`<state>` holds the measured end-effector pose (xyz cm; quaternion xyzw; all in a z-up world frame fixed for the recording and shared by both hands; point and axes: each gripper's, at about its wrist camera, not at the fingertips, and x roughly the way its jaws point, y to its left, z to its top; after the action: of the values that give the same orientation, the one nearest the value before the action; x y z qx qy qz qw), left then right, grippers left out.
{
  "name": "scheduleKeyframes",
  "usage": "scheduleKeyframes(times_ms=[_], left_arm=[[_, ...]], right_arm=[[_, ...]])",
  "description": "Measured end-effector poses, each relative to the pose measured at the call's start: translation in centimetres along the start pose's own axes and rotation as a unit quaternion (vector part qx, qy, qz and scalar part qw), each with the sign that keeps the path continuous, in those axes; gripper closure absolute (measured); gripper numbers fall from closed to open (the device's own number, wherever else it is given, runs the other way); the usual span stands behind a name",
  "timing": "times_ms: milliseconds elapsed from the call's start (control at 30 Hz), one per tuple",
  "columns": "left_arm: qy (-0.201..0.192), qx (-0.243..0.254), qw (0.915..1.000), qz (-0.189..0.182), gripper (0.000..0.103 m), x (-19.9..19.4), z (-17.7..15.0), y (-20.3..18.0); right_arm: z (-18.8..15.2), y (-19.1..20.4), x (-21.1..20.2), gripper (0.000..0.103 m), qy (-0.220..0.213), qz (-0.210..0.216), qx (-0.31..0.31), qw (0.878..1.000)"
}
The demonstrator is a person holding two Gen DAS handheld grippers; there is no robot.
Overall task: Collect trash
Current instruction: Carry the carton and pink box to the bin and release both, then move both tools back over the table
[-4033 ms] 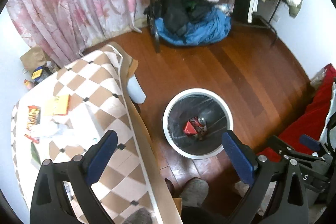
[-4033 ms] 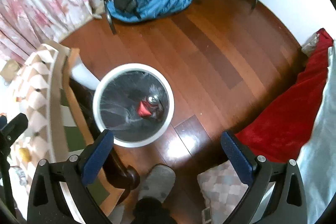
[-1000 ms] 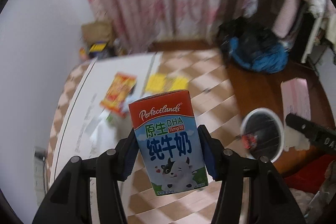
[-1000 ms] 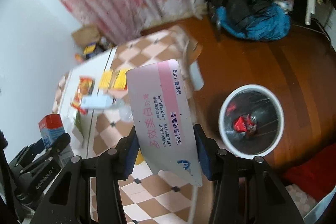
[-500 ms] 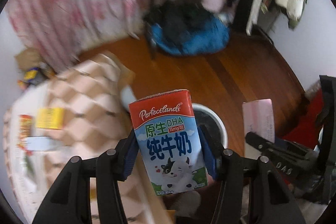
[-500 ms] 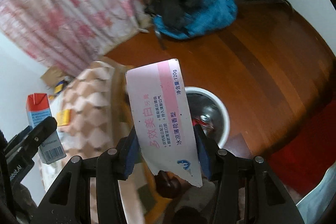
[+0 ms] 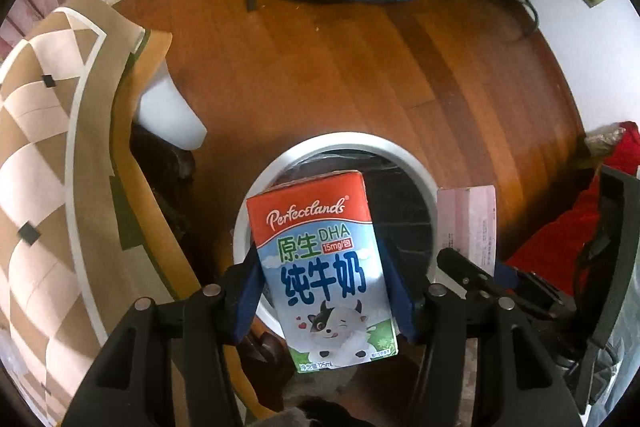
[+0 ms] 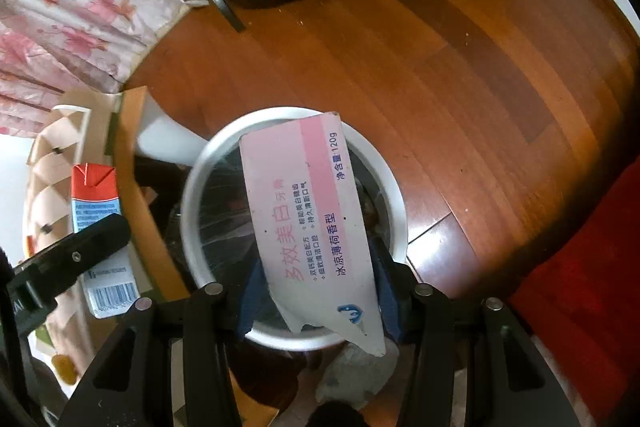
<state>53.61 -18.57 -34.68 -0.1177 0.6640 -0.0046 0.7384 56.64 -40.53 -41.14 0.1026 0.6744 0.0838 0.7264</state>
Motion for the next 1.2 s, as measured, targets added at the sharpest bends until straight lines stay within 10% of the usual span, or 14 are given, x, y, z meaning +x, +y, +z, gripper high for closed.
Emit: scheduleKeyframes(times_ms=[133,200,267,700,1200], left_arm=[[-0.001,-0.002,0.9999,0.013,0.002,0.2,-0.3,0.3],[-0.003,-0.005,0.9997,0.024,0.002,-0.1,-0.6,0.5],[-0.008,-0.004,0.9994,0.033,0.002,-0.2,-0.8,0.8],[-0.039,0.014,0.9933,0.108,0.002,-2.7,-5.3,1.0],[-0.120,0.020,0.9856,0.118,0.002,-11.3,-8.7,-0.1]], right_arm=[[0.6,0.0,1.8,0.049,0.006,-0.007,0.006,1.000],[0.9,0.1,2.5,0.038,0.016,-0.009,0.009,1.000],[0.8,0.0,2.7,0.001,0.019,-0.013,0.008,1.000],[-3.4,1.5,-0.6,0.000,0.023,-0.122,-0.047,0.991],[-5.6,3.2,-10.1,0.000,-0.029,-0.113,-0.051,0.992]])
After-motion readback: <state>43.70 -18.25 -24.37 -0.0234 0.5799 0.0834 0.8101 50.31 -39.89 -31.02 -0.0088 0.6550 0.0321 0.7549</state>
